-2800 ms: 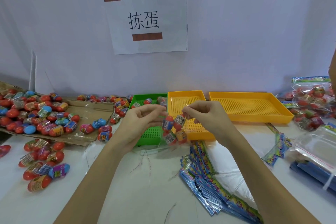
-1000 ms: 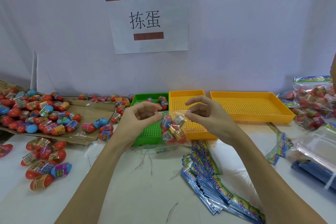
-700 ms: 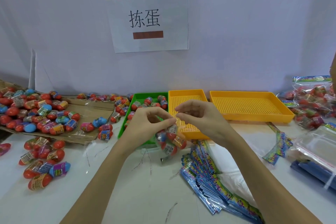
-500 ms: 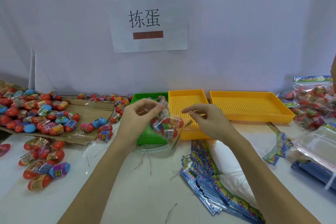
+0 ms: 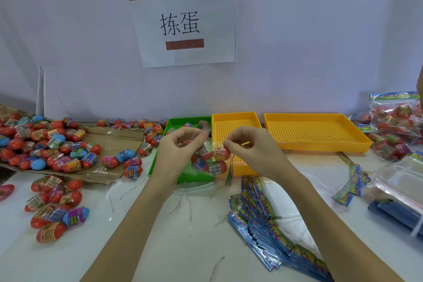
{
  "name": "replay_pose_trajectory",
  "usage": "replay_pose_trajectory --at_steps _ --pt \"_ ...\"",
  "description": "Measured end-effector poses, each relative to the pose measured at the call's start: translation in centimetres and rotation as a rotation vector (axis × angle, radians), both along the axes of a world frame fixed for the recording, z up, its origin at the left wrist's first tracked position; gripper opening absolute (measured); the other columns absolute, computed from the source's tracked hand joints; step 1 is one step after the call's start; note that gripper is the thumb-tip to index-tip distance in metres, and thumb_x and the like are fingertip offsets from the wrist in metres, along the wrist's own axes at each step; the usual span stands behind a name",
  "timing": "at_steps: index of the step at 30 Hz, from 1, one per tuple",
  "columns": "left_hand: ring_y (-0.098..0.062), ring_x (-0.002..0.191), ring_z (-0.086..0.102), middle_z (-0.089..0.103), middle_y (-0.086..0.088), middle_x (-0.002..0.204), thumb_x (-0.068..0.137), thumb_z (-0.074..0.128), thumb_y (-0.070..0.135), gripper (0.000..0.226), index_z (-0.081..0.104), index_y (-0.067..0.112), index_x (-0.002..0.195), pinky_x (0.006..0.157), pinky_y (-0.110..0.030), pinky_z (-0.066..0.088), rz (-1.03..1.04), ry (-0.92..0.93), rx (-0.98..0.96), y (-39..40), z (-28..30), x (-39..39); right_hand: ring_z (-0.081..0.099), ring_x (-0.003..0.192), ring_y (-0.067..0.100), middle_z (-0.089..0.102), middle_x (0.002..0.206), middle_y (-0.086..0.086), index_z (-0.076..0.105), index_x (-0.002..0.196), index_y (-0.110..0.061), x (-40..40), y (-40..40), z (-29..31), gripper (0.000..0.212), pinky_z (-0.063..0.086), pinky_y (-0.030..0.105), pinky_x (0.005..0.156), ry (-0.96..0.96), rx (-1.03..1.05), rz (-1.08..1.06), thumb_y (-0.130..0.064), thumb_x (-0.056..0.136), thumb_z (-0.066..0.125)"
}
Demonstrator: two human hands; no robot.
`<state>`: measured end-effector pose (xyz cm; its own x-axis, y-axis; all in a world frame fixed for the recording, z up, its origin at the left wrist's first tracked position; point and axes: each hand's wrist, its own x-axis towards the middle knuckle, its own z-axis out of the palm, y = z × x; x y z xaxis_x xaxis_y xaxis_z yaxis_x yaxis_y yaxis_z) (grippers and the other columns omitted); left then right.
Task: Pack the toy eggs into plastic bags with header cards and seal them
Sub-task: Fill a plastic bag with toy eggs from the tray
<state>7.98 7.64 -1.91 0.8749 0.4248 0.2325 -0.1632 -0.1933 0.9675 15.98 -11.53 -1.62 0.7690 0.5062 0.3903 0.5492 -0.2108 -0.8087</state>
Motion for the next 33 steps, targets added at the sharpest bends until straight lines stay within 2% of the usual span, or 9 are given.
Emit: replay_pose_trajectory --at_steps 7,11,16,18,21,25,27,30,33 --pt "-0.014 0.09 0.07 0.077 0.0 0.092 0.082 0.081 0.031 0.021 0.08 0.012 0.092 0.083 -0.036 0.056 -0.04 0.059 -0.331 -0.3 0.0 0.0 0.061 0.081 0.002 0.064 0.086 -0.01 0.063 0.099 -0.02 -0.4 0.4 -0.3 0.004 0.048 0.013 0.068 -0.126 0.011 -0.086 -0.019 0.103 0.062" --pt "-0.012 0.082 0.071 0.077 -0.002 0.089 0.081 0.083 0.027 0.016 0.08 0.012 0.087 0.072 -0.029 0.056 -0.076 0.085 -0.238 0.0 -0.1 0.0 0.062 0.079 0.001 0.066 0.086 -0.008 0.066 0.102 -0.017 0.0 0.1 0.1 0.004 0.052 0.016 0.069 -0.102 0.06 -0.092 -0.02 0.102 0.063" --pt "-0.007 0.068 0.064 0.07 0.0 0.079 0.082 0.08 0.021 0.016 0.075 0.009 0.091 0.063 -0.02 0.055 -0.021 -0.062 -0.504 0.5 -0.2 0.2 0.074 0.091 0.008 0.078 0.101 -0.006 0.065 0.12 -0.031 0.0 -0.7 0.6 0.042 0.057 0.021 0.07 0.346 0.058 0.075 -0.058 0.088 0.067" --pt "-0.007 0.069 0.064 0.069 0.002 0.078 0.085 0.078 0.024 0.021 0.075 0.007 0.097 0.065 -0.02 0.055 0.005 -0.083 -0.536 0.8 -0.4 0.4 0.074 0.084 0.012 0.079 0.094 -0.002 0.071 0.113 -0.023 0.0 -0.8 0.0 0.032 0.058 0.023 0.07 0.466 0.056 0.168 -0.045 0.09 0.072" --pt "-0.009 0.088 0.073 0.077 -0.003 0.092 0.09 0.07 0.04 0.038 0.074 0.003 0.101 0.079 -0.021 0.059 -0.065 -0.076 -0.6 0.6 -0.6 0.7 0.07 0.076 0.015 0.074 0.082 0.002 0.074 0.105 -0.008 0.2 -0.5 -0.6 0.023 0.055 0.023 0.068 0.526 0.265 0.127 -0.028 0.094 0.074" --pt "-0.015 0.115 0.071 0.077 -0.001 0.12 0.076 0.087 0.046 0.067 0.065 0.021 0.135 0.11 -0.042 0.046 -0.237 0.102 -0.312 0.2 -0.8 0.6 0.074 0.083 0.019 0.078 0.089 0.008 0.072 0.109 -0.005 0.4 -0.7 -0.4 0.028 0.056 0.02 0.069 0.582 0.455 0.054 -0.028 0.092 0.076" --pt "-0.023 0.108 0.075 0.078 -0.004 0.115 0.073 0.091 0.034 0.076 0.057 0.029 0.141 0.105 -0.042 0.049 -0.203 0.112 -0.227 -0.1 -1.2 0.6 0.075 0.086 0.02 0.078 0.093 0.01 0.072 0.11 -0.004 0.4 -0.8 -0.3 0.03 0.057 0.02 0.07 0.604 0.449 0.059 -0.028 0.092 0.075" --pt "-0.026 0.093 0.078 0.08 -0.008 0.1 0.072 0.088 0.024 0.071 0.058 0.028 0.136 0.084 -0.027 0.059 -0.175 0.056 -0.238 0.0 -1.3 0.5 0.075 0.085 0.019 0.078 0.095 0.012 0.071 0.11 -0.004 0.3 -0.9 -0.1 0.031 0.056 0.02 0.068 0.626 0.411 0.084 -0.028 0.092 0.075" --pt "-0.026 0.086 0.078 0.079 -0.008 0.09 0.071 0.087 0.018 0.062 0.062 0.028 0.127 0.078 -0.022 0.059 -0.186 0.033 -0.184 0.7 -0.8 0.4 0.074 0.079 0.019 0.079 0.092 0.013 0.073 0.106 -0.007 0.4 -1.6 0.4 0.026 0.054 0.02 0.064 0.587 0.336 0.098 -0.028 0.092 0.076"
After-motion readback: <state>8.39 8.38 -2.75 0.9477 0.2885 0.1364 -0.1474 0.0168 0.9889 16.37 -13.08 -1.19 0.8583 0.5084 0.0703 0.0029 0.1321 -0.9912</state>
